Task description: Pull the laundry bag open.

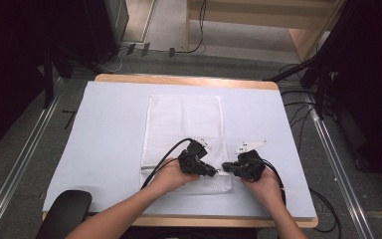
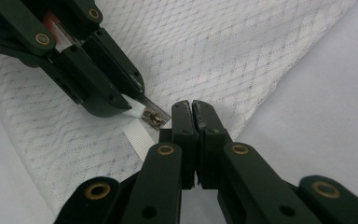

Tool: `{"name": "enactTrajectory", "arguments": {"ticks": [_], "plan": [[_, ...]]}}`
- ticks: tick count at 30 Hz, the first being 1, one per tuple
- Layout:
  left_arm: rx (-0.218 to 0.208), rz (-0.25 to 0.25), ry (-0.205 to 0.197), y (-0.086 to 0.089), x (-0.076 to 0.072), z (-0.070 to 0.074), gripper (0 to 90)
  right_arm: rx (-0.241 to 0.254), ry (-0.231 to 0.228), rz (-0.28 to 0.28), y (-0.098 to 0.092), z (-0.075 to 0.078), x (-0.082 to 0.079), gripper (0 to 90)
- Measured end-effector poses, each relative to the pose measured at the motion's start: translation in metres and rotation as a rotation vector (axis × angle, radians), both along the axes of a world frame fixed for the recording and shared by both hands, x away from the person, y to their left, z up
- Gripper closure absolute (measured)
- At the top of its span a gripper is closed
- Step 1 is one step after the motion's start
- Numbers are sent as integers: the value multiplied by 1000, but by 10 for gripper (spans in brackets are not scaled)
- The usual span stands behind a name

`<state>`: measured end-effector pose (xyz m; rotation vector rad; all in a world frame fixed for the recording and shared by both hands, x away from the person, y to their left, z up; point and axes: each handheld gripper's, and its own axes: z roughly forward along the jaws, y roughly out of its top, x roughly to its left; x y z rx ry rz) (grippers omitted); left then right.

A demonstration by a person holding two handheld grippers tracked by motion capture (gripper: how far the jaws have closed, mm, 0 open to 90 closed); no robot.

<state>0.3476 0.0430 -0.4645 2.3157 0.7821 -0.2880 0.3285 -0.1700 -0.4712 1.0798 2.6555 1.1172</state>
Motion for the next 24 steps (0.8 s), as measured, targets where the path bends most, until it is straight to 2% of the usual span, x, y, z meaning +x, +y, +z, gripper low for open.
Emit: {"name": "enactTrajectory", "arguments": {"ticks": [5, 10, 12, 15, 18, 24], "plan": [[12, 4, -11, -5, 1, 0, 844, -1, 0, 1, 0, 0, 0, 897], [-12, 6, 51, -2, 10, -2, 879, -4, -4, 1, 1, 0, 0, 897], [-21, 16, 59, -3, 11, -2, 879, -6, -7, 2, 1, 0, 0, 897], [-13, 4, 49, -3, 12, -2, 879, -15, -1, 3, 1, 2, -1, 898], [-12, 2, 51, -3, 12, -2, 879, -1, 14, 20, 1, 2, -1, 899], [-14, -7, 72, -2, 16, -2, 878, -12, -25, 61, 3, 1, -3, 898]]}}
